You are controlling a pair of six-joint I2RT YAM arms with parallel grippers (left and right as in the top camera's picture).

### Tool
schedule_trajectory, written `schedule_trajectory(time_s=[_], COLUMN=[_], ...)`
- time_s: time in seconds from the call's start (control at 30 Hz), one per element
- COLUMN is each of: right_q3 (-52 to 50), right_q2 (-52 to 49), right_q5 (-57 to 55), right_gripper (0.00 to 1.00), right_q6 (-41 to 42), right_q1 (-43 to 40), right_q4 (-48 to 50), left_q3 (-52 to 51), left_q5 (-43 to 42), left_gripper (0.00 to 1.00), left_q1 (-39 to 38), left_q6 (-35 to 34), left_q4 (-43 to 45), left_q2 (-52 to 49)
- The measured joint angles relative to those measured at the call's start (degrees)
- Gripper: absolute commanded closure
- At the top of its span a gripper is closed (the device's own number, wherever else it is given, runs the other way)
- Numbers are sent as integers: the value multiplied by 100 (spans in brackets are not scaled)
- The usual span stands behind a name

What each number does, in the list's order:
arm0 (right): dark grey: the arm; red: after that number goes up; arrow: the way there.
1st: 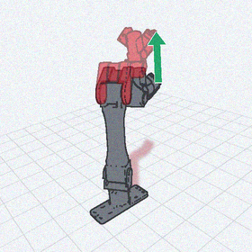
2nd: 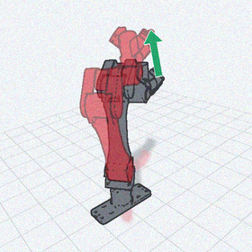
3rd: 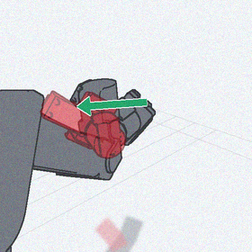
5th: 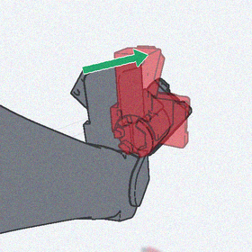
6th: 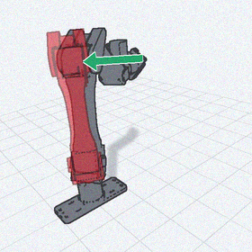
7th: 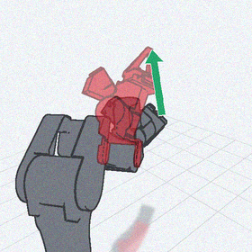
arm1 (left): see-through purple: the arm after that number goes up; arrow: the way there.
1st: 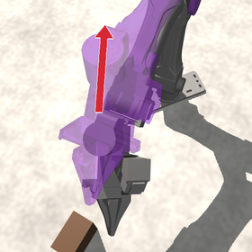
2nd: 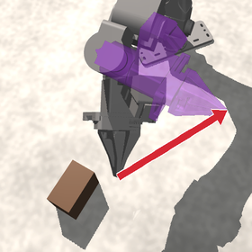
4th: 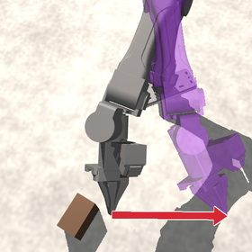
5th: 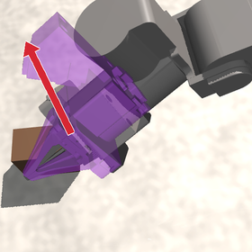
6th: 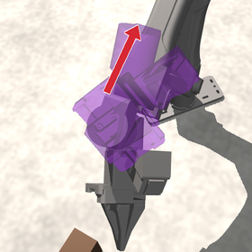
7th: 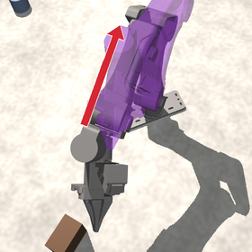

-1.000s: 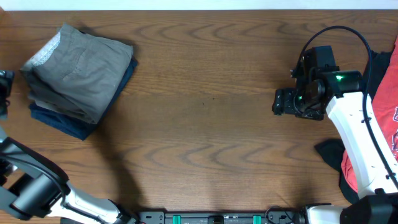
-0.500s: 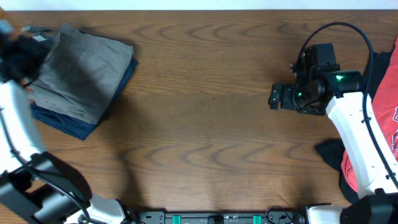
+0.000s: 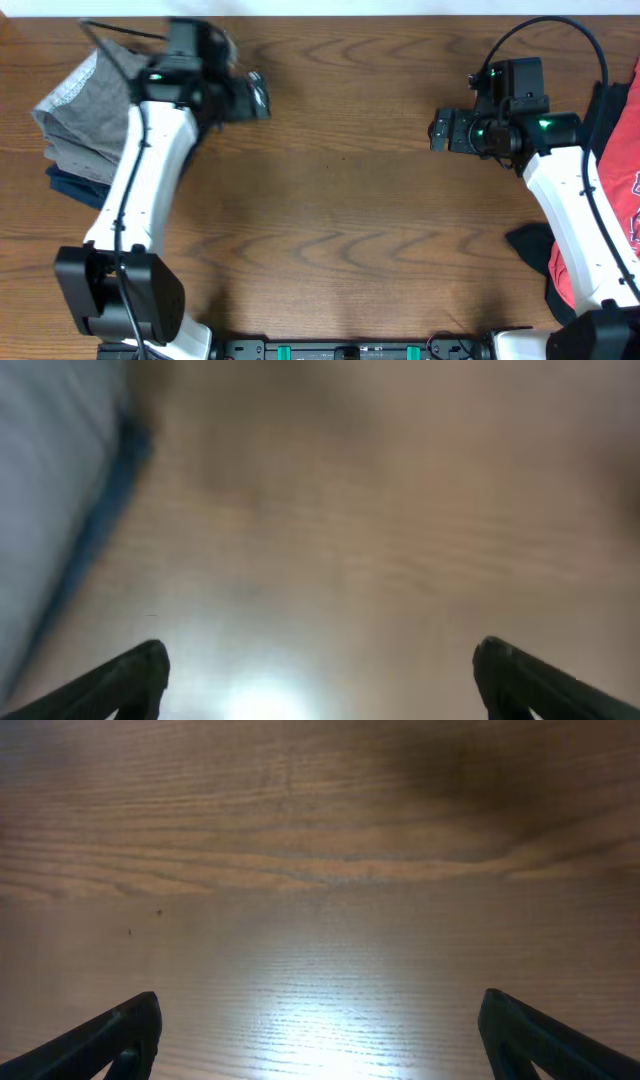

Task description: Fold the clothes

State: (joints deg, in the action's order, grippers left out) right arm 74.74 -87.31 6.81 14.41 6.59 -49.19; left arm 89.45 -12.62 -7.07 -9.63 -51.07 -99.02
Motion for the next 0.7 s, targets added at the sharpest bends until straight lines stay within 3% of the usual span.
schedule_trajectory(time_s=[0.37, 0.5, 0.7], right_q3=[-35, -118, -551], right_q2=[-81, -81, 391], right_q5=[4, 24, 37], right_gripper=[1, 1, 1], right_q6=[79, 107, 199], right_q1=[0, 0, 33], right_q4=[-2964, -3696, -3397], left_q3=[-20, -24, -133], left_q5=[568, 579, 599], left_gripper=[2, 2, 2], left_q1=[-457, -463, -634], left_q6=[92, 92, 39], left_q4=[-3539, -4124, -4103], left_q2=[0, 4, 238])
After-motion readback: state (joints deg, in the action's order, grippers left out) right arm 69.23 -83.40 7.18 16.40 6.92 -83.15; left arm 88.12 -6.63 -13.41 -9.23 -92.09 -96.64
